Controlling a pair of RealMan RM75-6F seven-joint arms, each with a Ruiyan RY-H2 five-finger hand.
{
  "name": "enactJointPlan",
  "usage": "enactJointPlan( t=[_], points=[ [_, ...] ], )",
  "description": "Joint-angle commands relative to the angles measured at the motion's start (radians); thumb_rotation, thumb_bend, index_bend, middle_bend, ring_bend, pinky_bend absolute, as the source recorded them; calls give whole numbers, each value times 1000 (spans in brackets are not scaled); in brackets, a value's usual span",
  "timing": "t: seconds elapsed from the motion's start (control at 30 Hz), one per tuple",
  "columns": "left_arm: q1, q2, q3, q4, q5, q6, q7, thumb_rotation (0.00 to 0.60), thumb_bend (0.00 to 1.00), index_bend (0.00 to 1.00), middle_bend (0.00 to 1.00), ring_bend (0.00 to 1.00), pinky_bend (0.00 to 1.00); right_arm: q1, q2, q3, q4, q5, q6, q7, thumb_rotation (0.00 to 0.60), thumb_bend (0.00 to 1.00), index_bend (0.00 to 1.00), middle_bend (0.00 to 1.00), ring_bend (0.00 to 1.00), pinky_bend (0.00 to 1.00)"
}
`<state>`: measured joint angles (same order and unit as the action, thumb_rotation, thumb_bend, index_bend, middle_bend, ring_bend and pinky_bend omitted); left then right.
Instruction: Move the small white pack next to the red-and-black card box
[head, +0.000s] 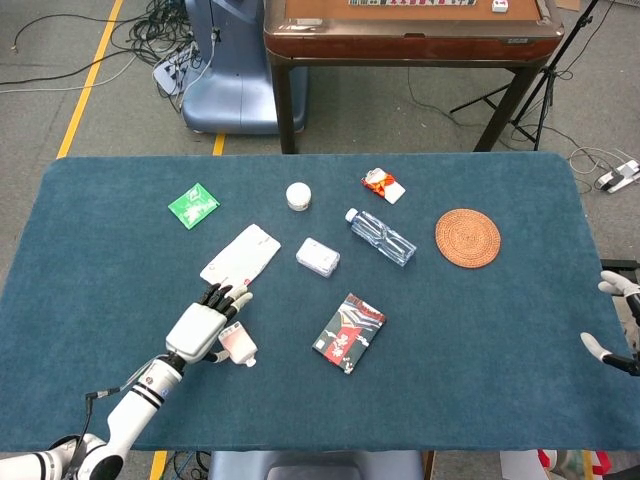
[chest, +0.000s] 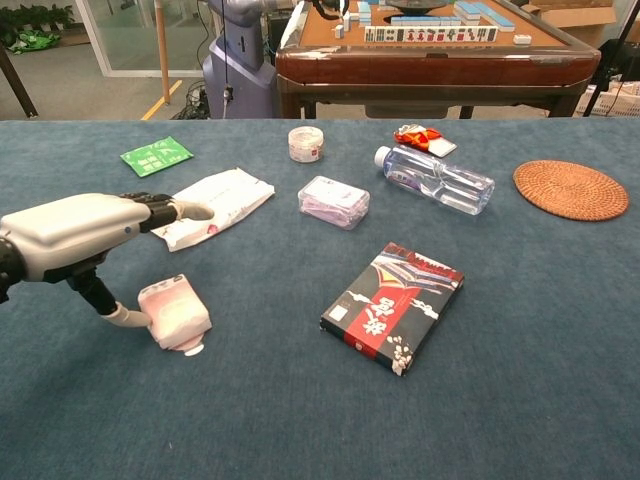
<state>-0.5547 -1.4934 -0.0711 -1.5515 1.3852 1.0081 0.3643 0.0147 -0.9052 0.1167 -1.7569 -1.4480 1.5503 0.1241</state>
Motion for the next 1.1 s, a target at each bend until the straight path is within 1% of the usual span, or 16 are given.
enactJointPlan(
  t=[0.03,0.2,0.33,0.8,1.1],
  points=[
    [-5,-6,2,-2,-4,-4,4,600,13,0,0,0,6,-1,2,1,0,1,1,4,600,143,219,324,263,450],
    [-21,-22,-4,3,-10,-8,12,600,13,0,0,0,6,-1,4,2,1,3,-1,8,600,143,219,324,263,450],
    [-30,-43,-19,11,-24,4,25,600,13,0,0,0,6,0,5,3,1,5,-3,10,600,143,219,324,263,450],
    [-51,-93,-44,67,-79,27,79,600,13,0,0,0,6,1,4,5,1,5,-3,8,600,143,219,324,263,450],
    [-85,-108,-66,83,-102,11,93,600,13,0,0,0,6,3,4,6,0,7,-6,3,600,143,219,324,263,450]
  ],
)
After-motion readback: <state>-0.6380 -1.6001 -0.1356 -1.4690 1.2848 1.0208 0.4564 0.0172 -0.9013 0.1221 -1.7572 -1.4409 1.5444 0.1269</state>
